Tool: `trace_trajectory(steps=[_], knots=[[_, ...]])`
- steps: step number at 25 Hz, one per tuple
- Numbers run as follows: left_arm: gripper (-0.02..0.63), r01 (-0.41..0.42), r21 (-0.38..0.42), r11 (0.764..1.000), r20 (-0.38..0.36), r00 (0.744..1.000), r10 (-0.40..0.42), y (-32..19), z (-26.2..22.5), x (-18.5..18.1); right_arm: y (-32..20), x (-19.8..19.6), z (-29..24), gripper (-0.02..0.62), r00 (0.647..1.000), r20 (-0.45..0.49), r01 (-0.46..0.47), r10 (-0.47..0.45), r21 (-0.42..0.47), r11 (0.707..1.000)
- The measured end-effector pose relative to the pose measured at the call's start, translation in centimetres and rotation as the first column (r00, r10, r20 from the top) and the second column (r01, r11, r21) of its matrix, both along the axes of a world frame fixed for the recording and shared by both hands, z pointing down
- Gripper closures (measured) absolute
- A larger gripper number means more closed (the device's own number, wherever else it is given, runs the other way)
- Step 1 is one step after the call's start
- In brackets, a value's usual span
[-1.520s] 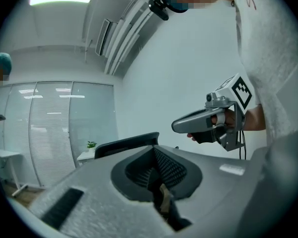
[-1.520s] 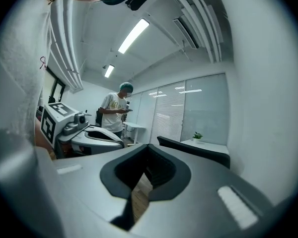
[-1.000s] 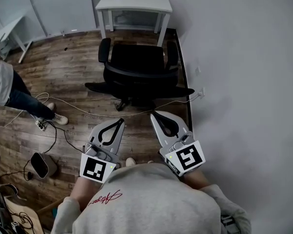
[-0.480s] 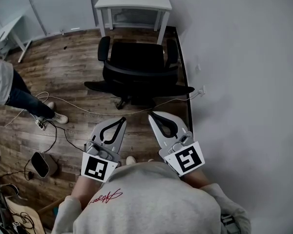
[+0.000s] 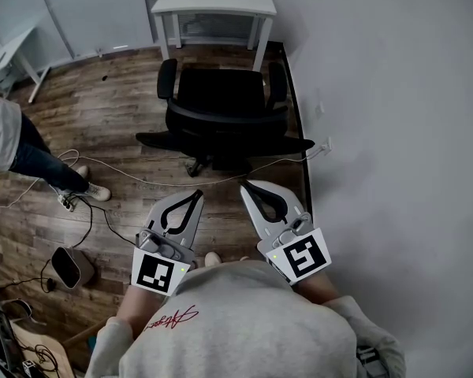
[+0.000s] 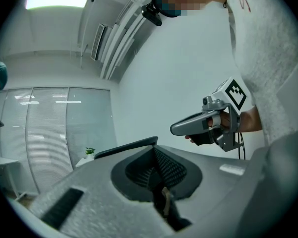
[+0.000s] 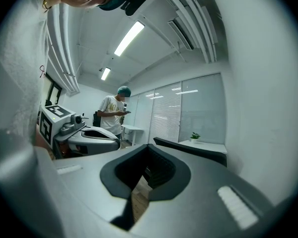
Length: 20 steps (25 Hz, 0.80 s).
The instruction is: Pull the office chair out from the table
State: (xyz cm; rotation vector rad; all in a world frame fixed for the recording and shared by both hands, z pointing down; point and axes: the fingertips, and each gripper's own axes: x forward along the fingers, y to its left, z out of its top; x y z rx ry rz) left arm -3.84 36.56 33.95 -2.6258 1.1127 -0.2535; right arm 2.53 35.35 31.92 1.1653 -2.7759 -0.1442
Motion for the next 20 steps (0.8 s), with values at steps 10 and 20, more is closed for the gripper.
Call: trace_trajectory(steps=[10,20], knots=[[0.611,0.000,-0.004,1.000,0.002,1.000,0.000,0.0,-0.1,-0.4,0.1,-0.4,-0.5,0.594,1.000,0.015,0.021,-0.021,0.022,1.000],[0.611,0.002,-0.007,1.000,0.012,1.000,-0.002,0.1,0.2,-0.4,0.2,-0.3,0.1,0.594,1.000,-0.006,0.017,-0.017,0.016,1.000]])
